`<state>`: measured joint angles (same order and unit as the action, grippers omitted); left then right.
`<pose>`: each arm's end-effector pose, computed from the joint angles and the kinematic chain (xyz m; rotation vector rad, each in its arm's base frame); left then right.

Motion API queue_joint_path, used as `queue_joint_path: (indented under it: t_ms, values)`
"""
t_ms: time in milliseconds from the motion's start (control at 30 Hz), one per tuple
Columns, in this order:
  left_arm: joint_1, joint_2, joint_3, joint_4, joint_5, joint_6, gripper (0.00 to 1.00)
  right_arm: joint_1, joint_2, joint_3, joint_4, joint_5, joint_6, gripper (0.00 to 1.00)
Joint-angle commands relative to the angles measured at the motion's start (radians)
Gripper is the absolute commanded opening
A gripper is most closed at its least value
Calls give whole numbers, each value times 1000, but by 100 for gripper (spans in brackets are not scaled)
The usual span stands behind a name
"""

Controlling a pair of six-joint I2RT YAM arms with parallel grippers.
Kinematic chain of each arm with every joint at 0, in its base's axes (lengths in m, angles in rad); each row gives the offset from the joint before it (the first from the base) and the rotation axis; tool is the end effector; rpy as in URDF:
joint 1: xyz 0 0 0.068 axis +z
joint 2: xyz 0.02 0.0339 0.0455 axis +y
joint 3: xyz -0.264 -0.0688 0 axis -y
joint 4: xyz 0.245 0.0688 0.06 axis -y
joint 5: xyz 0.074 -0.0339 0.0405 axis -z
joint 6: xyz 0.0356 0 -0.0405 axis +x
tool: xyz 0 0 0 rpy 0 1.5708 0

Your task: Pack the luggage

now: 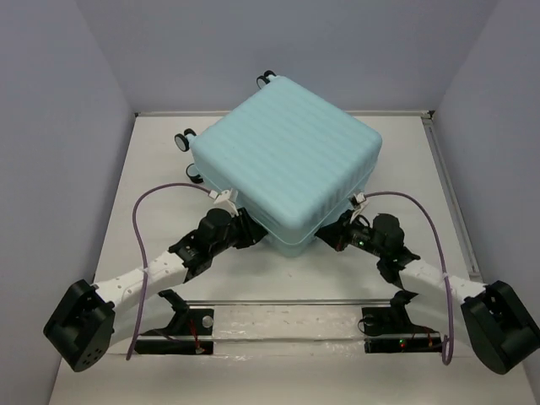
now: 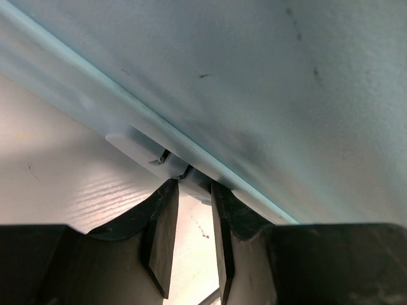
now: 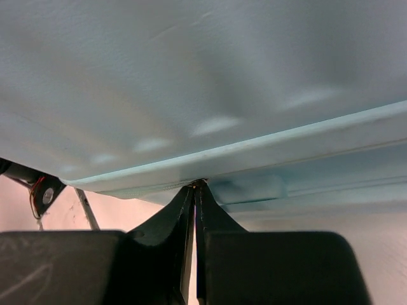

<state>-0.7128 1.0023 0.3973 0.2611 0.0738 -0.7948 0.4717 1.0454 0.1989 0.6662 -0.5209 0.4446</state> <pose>0.1621 -0.1436 0.2091 -0.0311 2.0687 -1.0523 0.1684 0.1058 0.1793 -0.4293 1.8145 1.1066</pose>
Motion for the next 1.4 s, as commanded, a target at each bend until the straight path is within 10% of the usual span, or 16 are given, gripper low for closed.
queue_joint_path:
  t_ms: [0,533,767,967,1167,1367]
  values:
    - [-59,50,75,200,14,-30,37,126,-97,59,-163,85,-21,7]
    - [-152,416,363,343,-8,-38,33,865,-12,287,-653,625,221,7]
    - [-146,392,404,203,-48,38,37,871,139,456,-620,1036,250,7]
    - [25,78,397,-237,-121,160,98,825,110,430,-628,1039,249,7]
    - [511,-2,521,-304,179,209,99,806,99,415,-628,1019,244,7]
    - [677,269,685,-182,345,92,99,806,120,421,-628,996,241,7]
